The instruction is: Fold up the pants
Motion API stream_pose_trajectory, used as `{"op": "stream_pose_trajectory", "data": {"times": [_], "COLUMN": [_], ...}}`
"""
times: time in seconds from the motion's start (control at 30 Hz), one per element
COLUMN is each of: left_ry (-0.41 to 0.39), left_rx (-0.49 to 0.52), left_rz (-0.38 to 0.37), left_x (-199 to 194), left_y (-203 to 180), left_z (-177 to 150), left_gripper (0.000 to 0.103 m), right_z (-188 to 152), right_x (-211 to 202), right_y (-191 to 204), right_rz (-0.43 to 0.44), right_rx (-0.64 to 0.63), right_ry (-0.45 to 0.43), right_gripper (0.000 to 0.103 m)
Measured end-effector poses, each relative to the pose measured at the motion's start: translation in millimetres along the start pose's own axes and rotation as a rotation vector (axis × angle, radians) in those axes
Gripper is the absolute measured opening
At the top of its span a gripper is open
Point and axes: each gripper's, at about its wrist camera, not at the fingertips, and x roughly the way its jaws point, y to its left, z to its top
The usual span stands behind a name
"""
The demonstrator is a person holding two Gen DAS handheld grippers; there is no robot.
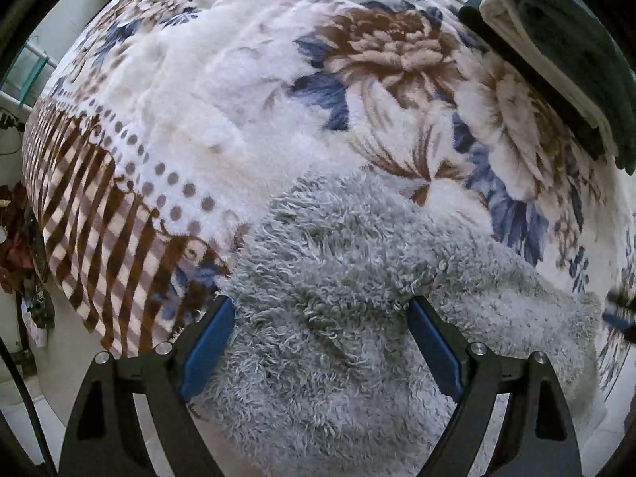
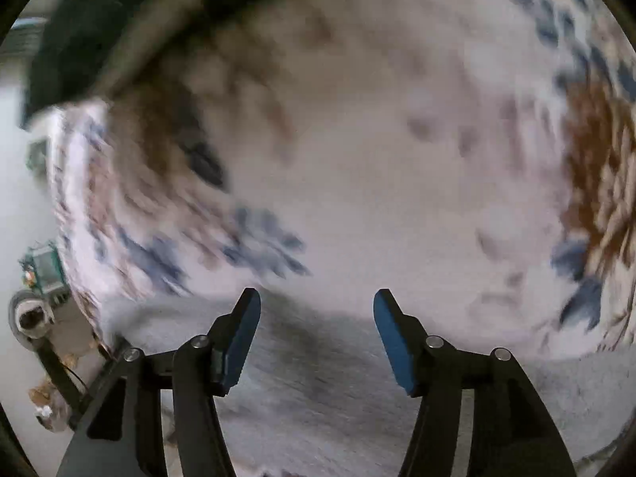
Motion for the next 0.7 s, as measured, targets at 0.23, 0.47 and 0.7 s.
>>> {"op": "stream_pose_trajectory", "data": {"times": [0.23, 0.47, 0.7], "left_ry": [-0.014, -0.004, 0.088], "left_rx": [-0.029, 0.049, 0.158], "left_rz": [-0.007, -0.136, -0.115], "left_x": [-22.6, -44.5, 11.3], "left_y": [-18.9, -95.7, -150.7], "left_z": [-9.0, -35.5, -36.6], "left_gripper": [0.088, 0.088, 0.088], "right_z": [-53.7, -98.6, -84.1], "right_x": [13.8, 16.6, -6.0], "right_y": [16.7, 5.6, 8.1], "right_rz": [-0.004, 0.063, 0.094], "right_rx": [-0.276, -0.472, -0.538], "right_ry": [0.117, 0.299, 0.253], "right_gripper": [0.062, 0.062, 0.062]}}
